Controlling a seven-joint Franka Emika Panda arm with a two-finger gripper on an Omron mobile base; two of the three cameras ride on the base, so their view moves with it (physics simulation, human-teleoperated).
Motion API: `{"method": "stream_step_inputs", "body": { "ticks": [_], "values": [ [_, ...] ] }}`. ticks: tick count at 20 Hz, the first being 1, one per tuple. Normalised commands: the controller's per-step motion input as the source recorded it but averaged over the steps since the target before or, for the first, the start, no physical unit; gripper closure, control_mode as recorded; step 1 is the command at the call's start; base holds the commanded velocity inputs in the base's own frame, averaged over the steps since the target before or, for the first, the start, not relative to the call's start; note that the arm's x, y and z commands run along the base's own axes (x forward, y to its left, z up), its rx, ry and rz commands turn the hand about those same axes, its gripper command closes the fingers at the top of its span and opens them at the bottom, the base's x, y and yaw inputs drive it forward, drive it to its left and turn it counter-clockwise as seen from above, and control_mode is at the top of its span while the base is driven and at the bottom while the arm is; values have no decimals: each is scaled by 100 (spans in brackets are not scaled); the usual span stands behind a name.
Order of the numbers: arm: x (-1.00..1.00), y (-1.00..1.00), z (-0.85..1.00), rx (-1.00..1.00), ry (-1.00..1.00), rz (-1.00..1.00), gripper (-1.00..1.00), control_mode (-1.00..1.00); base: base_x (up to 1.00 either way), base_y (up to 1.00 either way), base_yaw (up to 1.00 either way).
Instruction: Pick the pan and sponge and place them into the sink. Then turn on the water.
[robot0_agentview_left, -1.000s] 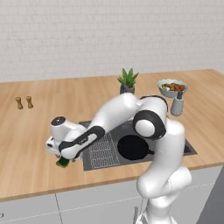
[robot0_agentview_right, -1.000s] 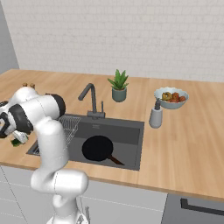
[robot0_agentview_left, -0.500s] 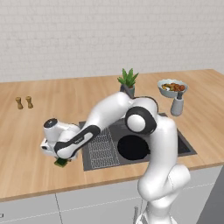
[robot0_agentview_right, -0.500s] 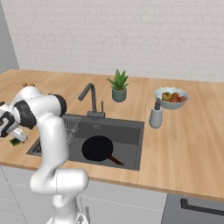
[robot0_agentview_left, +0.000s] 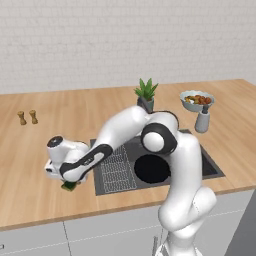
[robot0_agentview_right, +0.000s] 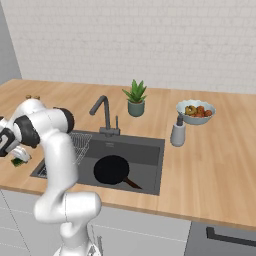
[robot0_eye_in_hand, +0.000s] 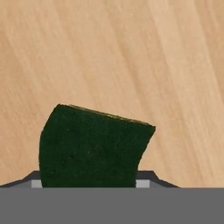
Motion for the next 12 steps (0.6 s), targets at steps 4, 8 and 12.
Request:
{"method": "stream_step_inputs", "body": {
  "ticks": [4,8,12],
  "values": [
    [-79,-24,-84,0,-9,1,100,-100,0,0,0],
    [-79,-32,-82,5,-21,0,100,-100,0,0,0],
    [-52,-30,-32,15,-19,0,100,-100,0,0,0]
  ]
}}
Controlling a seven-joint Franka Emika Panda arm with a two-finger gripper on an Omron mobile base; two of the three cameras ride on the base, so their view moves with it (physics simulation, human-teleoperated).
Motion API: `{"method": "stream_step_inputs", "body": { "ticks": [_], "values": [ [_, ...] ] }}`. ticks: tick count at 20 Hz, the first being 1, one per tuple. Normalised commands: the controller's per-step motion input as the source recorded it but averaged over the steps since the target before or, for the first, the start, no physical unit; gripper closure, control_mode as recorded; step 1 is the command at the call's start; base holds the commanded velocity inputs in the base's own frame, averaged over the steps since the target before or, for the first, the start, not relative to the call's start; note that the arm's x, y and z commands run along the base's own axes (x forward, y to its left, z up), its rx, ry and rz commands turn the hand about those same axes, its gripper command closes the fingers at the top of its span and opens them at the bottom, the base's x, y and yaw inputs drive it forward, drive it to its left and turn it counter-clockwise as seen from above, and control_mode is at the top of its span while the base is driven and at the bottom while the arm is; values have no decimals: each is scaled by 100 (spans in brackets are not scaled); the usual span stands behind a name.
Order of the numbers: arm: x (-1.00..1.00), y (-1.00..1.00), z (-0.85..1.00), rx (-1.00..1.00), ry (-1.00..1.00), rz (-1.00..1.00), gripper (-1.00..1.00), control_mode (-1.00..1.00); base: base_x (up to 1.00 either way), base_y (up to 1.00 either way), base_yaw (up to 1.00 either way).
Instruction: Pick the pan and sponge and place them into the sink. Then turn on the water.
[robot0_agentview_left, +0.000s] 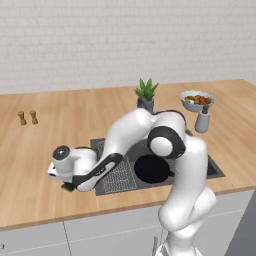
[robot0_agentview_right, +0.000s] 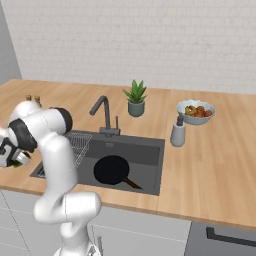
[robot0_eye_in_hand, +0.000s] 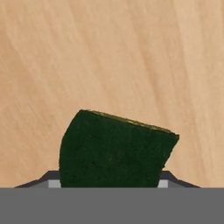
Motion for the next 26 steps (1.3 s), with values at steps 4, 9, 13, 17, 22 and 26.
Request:
{"method": "stream_step_inputs", "body": {
  "ticks": [4,9,13,17,22,26],
  "values": [
    [-12,-11,7,21,-2,0,100,-100,0,0,0],
    [0,-2,46,21,18,0,100,-100,0,0,0],
    [4,0,-25,8,29,0,100,-100,0,0,0],
    [-11,0,51,2,8,-4,100,-100,0,0,0],
    [-20,-3,100,0,7,-13,100,-100,0,0,0],
    [-76,-48,94,0,-3,-26,100,-100,0,0,0]
  ]
}}
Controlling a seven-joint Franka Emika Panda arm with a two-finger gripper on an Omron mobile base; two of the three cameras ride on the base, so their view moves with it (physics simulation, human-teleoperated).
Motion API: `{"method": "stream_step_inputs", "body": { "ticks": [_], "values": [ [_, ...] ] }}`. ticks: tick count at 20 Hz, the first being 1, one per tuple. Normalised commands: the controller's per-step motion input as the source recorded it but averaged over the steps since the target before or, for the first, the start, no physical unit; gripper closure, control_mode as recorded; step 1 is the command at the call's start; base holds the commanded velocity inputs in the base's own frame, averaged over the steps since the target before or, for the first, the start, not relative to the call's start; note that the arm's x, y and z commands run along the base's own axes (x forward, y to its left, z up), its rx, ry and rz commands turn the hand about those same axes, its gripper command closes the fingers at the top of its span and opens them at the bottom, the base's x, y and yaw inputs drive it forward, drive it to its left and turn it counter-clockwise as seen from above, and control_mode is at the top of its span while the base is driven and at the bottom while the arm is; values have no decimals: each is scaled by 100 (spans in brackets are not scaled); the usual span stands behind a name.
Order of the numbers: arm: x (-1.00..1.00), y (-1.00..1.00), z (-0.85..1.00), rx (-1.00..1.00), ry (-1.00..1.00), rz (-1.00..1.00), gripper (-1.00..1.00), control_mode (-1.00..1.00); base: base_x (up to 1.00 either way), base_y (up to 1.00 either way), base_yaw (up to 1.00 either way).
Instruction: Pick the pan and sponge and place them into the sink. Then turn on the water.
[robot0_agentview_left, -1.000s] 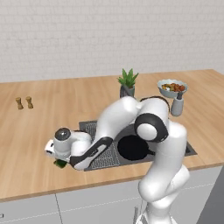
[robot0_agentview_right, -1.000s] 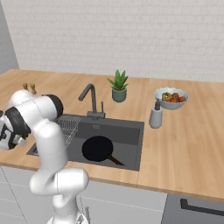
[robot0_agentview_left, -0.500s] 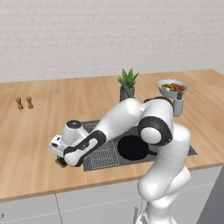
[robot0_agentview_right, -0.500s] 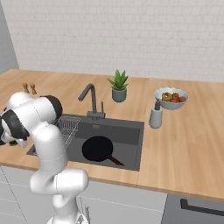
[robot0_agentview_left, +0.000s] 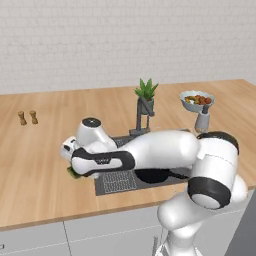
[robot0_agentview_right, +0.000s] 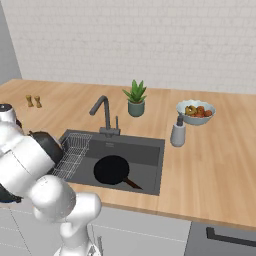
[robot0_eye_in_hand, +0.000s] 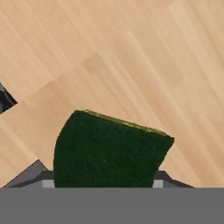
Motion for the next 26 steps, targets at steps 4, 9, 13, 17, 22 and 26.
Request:
{"method": "stream_step_inputs", "body": {
  "ticks": [4,9,13,17,22,26],
  "values": [
    [-83,-69,80,0,-8,-38,100,-100,0,0,0],
    [-53,-87,99,4,0,-43,100,-100,0,0,0],
    [-27,-100,74,12,9,-38,100,-100,0,0,0],
    [-9,-100,42,21,19,-23,100,-100,0,0,0],
    [-4,-100,12,20,6,-8,100,-100,0,0,0],
    [0,-100,0,19,6,-1,100,-100,0,0,0]
  ]
}}
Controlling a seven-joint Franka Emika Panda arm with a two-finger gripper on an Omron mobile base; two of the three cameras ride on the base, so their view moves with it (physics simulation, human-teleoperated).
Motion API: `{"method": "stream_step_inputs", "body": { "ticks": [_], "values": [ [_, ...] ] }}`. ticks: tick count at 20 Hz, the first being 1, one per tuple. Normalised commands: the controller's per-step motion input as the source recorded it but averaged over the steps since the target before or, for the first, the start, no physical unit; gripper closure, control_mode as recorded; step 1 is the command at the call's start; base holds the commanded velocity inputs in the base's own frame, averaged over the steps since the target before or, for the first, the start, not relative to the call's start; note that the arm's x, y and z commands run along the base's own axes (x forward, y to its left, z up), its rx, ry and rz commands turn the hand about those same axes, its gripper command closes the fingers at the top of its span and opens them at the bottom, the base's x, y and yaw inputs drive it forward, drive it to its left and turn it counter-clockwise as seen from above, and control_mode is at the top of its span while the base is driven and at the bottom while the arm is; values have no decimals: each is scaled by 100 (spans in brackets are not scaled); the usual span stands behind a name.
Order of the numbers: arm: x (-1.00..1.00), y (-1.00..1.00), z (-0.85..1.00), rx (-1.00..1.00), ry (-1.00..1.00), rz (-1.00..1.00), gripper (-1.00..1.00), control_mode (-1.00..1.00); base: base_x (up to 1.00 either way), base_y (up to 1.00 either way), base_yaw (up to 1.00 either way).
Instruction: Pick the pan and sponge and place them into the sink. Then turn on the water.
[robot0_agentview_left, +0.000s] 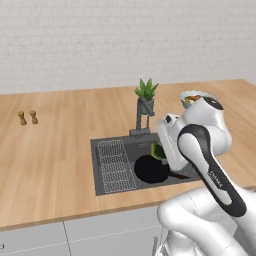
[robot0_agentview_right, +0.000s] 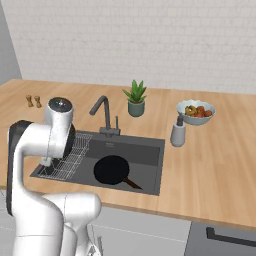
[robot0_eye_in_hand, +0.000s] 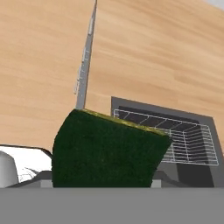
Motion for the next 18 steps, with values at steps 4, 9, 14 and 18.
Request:
{"method": "stream_step_inputs", "body": {
  "ticks": [4,9,14,18],
  "values": [
    [2,-100,0,19,4,0,100,-100,0,0,0],
    [22,-100,0,21,8,0,100,-100,0,0,0],
    [50,-87,-14,17,8,0,100,-100,0,0,0],
    [69,-46,-34,8,4,0,100,-100,0,0,0]
  ]
}}
